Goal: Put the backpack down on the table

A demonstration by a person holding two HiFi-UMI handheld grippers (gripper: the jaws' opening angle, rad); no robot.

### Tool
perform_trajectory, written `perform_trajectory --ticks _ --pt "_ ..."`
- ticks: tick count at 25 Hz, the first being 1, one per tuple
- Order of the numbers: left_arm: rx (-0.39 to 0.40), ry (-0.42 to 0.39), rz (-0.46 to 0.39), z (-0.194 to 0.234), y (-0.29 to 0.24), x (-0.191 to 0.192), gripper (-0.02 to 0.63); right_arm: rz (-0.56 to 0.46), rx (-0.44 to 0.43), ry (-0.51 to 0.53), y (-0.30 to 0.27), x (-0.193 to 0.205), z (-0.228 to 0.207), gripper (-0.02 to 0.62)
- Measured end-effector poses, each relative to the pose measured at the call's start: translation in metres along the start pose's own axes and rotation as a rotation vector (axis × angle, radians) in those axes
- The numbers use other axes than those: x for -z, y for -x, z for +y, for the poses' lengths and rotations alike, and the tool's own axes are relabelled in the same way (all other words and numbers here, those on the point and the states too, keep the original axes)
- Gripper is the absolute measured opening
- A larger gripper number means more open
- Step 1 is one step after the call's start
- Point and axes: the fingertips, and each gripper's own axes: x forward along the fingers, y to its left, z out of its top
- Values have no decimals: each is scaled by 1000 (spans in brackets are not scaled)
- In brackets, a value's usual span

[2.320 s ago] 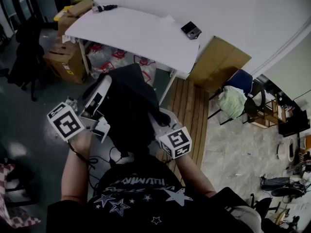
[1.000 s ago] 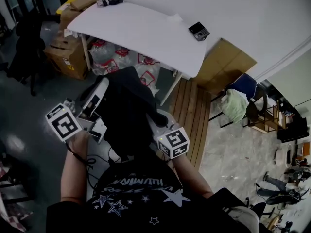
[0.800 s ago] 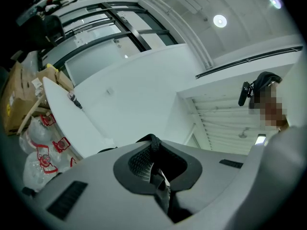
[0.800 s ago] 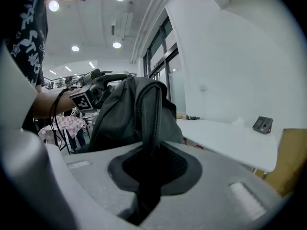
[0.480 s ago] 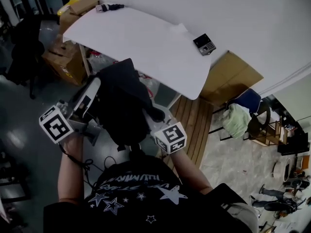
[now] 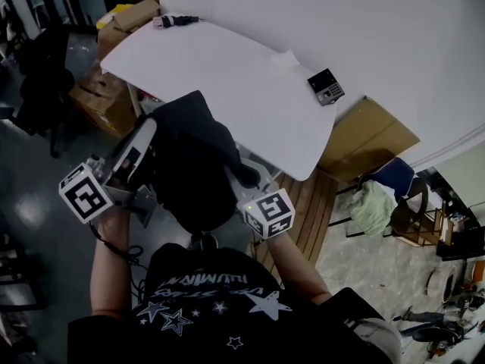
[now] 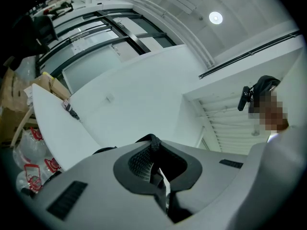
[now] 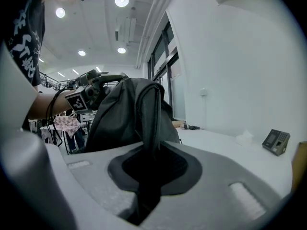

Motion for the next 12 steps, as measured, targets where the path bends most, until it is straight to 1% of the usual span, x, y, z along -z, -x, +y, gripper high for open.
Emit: perform_trajectory --ticks 3,6,9,10,12 --pt "8 4 -17 2 4 -1 12 -16 1 8 -5 1 -1 43" --pt "-3 -15 -8 7 -10 -9 12 -19 -4 6 -16 -6 -14 43" --pt "-15 -36 9 15 -42 -32 12 -18 -2 -12 -33 -29 -39 43" --pt "-10 -34 8 19 -51 -40 12 -19 0 -17 -40 -37 -46 43" --pt "26 -23 -2 26 -62 -54 12 -25 9 -23 -52 -46 -54 43"
